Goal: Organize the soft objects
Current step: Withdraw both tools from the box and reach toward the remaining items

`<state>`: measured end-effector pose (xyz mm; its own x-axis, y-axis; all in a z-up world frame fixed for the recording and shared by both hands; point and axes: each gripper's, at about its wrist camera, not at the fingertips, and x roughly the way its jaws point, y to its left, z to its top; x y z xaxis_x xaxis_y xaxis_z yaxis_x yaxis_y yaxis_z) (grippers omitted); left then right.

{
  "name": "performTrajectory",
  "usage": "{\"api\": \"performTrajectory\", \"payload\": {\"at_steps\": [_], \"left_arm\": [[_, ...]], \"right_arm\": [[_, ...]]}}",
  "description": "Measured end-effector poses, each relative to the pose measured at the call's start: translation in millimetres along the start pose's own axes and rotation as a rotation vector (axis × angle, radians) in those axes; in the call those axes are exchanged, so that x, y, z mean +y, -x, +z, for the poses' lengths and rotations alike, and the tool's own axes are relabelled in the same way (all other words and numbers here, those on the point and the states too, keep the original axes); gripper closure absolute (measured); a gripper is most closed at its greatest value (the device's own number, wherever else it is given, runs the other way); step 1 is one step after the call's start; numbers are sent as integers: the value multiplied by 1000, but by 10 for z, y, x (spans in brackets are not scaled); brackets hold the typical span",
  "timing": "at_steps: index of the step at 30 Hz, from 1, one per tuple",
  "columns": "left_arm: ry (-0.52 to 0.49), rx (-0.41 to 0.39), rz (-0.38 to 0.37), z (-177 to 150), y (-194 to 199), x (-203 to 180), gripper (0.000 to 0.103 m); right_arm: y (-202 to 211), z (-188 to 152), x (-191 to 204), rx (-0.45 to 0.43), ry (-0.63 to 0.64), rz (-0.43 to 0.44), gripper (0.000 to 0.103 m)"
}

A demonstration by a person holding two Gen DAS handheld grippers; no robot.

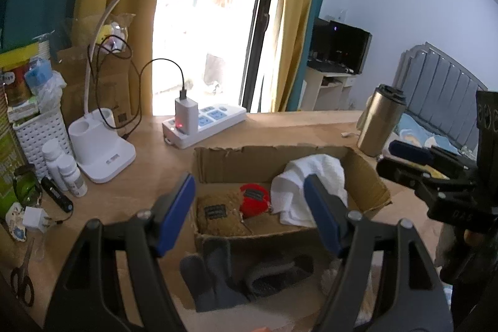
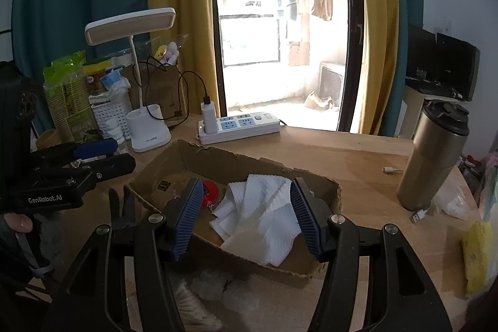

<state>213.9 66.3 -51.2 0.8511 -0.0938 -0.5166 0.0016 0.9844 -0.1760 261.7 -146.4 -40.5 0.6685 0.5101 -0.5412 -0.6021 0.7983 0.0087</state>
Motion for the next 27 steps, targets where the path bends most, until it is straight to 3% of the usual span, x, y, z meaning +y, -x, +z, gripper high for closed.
{"api": "performTrajectory", "payload": {"at_steps": [27], "left_arm": [[22, -14, -3, -370, 475, -21, 29]], "right_arm": [[387, -383, 292, 33, 6, -20, 41]]}}
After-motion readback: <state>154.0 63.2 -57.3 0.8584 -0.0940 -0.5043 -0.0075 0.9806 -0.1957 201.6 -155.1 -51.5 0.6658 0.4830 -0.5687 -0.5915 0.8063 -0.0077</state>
